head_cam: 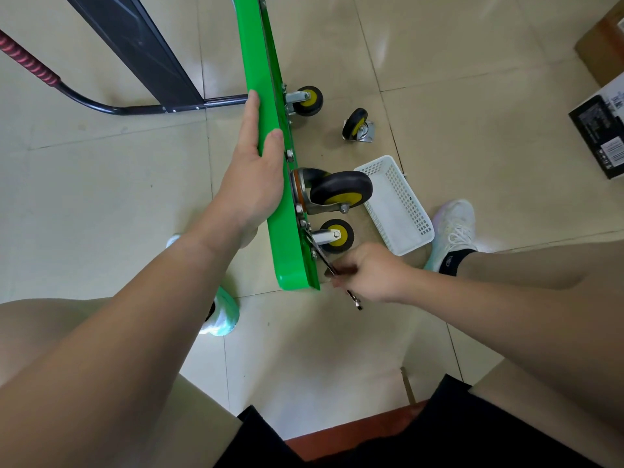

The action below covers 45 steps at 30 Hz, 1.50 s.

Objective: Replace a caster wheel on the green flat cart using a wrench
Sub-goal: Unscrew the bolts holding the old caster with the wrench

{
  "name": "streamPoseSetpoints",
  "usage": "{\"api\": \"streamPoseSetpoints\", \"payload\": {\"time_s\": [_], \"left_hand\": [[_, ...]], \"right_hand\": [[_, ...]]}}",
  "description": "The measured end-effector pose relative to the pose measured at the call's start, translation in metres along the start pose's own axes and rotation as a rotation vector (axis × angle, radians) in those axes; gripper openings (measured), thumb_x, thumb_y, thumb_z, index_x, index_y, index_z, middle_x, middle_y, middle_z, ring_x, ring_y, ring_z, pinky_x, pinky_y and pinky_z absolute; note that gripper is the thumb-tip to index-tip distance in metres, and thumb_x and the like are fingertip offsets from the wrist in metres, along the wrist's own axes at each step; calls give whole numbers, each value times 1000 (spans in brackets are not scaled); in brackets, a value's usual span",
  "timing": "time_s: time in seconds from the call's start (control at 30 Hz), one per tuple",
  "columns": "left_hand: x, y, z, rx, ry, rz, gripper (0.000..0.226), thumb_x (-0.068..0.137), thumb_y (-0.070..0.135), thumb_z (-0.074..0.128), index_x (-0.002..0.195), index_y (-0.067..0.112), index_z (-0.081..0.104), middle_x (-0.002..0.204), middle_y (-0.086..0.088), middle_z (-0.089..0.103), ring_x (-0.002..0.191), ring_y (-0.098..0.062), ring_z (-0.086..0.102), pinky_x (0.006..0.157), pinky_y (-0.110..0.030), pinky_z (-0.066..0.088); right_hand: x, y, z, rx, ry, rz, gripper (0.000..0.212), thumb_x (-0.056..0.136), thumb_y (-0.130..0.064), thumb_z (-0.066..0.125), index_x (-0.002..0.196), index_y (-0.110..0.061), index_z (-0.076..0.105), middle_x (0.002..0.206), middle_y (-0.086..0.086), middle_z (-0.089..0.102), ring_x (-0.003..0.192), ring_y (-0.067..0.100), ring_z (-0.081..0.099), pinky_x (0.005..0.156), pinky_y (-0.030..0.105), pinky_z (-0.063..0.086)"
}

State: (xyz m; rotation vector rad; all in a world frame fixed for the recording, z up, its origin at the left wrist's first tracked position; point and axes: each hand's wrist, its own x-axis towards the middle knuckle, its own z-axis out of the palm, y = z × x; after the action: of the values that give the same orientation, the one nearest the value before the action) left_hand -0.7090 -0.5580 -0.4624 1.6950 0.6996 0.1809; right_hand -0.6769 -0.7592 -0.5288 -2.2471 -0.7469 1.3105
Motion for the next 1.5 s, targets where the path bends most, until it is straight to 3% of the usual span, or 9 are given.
{"api": "streamPoseSetpoints", "payload": {"time_s": [0.07,0.27,0.43,0.63,0.9,1.2,1.4,1.5], "left_hand": [[1,-1,0,-6,-4,-3,63,108,36,34,164,46,5,158,23,37,134,-1,51,117,-35,42],[2,-3,-1,-20,-25,-14,67,102,42,35,161,51,5,163,21,35,142,-7,47,119,-39,40],[1,-2,-2,-19,-27,-12,66,103,42,35,162,50,5,161,21,37,139,-5,49,117,-38,41],[1,-1,-1,-14,-33,-1,63,108,38,33,162,49,3,161,20,37,128,-2,57,112,-37,48],[-1,1,-1,5,-21,-1,63,109,35,33,164,46,4,162,19,35,133,-3,53,114,-36,46],[1,-1,-1,-2,-28,-7,66,104,41,34,162,50,4,162,19,37,135,-6,53,113,-39,46],[1,0,-2,-6,-38,-21,68,102,43,34,161,52,3,160,19,40,134,-7,54,113,-40,46],[1,-1,-2,-10,-35,-16,67,103,42,35,162,50,4,161,19,37,138,-7,50,116,-40,44]], "right_hand": [[-10,-4,3,77,5,2,19,92,-27,71,109,-21,78,92,-1,75,85,15,65,77,23,48],[-17,-12,9,237,41,39,14,90,-28,73,96,-17,81,81,6,77,71,13,65,71,24,49],[-24,-13,10,340,-7,106,20,95,-21,67,79,-13,75,57,-8,68,55,6,65,54,13,44],[-24,-16,8,367,33,116,17,92,-27,71,83,-14,79,68,-2,75,63,10,67,69,24,50],[-25,-22,5,513,-49,127,10,94,-17,70,85,-14,74,64,-6,72,62,11,69,50,12,45],[-24,-31,-2,670,-101,119,15,95,-15,68,99,-1,73,69,-2,72,63,17,70,53,22,41],[-10,-23,-2,384,-82,76,11,92,-22,71,84,-19,77,73,-1,76,66,11,70,65,25,48],[1,-17,3,219,-32,31,9,90,-28,73,94,-22,80,74,-7,73,69,8,65,65,22,46]]}}
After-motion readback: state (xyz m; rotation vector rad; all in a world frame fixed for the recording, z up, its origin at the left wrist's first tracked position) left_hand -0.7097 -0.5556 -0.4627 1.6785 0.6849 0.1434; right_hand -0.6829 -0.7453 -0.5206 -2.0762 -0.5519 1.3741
